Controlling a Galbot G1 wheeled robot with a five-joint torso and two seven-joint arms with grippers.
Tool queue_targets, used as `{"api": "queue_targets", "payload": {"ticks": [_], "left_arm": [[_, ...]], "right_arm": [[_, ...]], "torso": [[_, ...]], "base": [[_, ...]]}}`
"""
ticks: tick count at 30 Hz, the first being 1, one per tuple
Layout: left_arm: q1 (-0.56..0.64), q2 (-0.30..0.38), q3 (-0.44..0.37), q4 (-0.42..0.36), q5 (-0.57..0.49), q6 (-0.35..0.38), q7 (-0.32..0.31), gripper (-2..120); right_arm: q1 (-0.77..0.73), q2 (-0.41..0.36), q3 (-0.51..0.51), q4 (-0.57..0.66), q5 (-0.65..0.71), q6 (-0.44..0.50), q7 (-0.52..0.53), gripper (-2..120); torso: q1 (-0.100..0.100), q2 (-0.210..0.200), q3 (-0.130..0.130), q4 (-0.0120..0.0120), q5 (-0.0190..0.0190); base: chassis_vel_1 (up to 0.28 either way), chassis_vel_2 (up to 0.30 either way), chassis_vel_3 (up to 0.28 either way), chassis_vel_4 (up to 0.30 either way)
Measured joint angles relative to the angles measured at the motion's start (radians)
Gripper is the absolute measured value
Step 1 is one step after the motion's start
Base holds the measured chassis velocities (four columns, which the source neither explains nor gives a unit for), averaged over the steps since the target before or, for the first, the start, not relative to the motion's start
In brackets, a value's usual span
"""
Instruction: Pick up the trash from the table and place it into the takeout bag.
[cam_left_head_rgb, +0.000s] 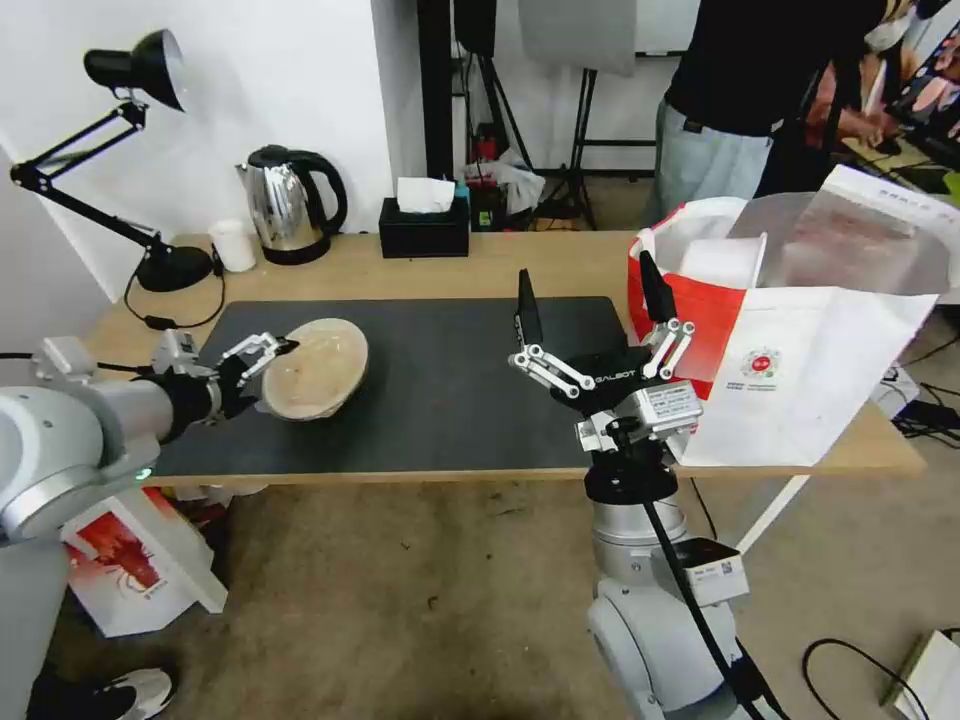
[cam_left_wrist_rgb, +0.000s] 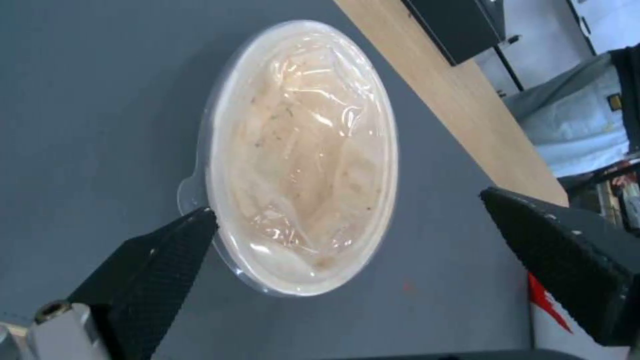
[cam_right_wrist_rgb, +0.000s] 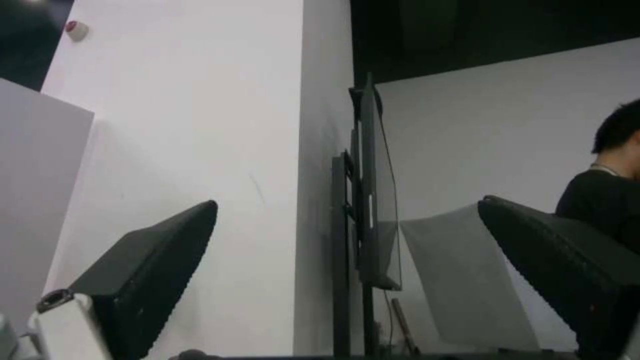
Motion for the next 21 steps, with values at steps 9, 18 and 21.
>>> {"api": "queue_targets", "payload": {"ticks": [9,18,21], "left_arm": [[0.009,-0.013,0.002,0.017,0.013,0.001,0.000,100],[0.003,-0.014,0.014,0.051,0.033,0.001,0.004,100],[0.000,-0.015,0.016,0.058,0.036,0.001,0.005,100]], "right_arm": [[-0.004,-0.004,0.003,0.006,0.000,-0.001,0.000,100],[-0.012,-0.002,0.004,0.010,0.000,-0.001,-0.001,100],[-0.013,-0.002,0.004,0.011,-0.001,-0.001,-0.001,100]], "torso": [[0.000,0.000,0.000,0.0000,-0.0001],[0.000,0.000,0.000,0.0000,0.0000],[0.000,0.000,0.000,0.0000,0.0000]], "base": [[0.000,0.000,0.000,0.000],[0.000,0.000,0.000,0.000],[0.000,0.000,0.000,0.000]]}}
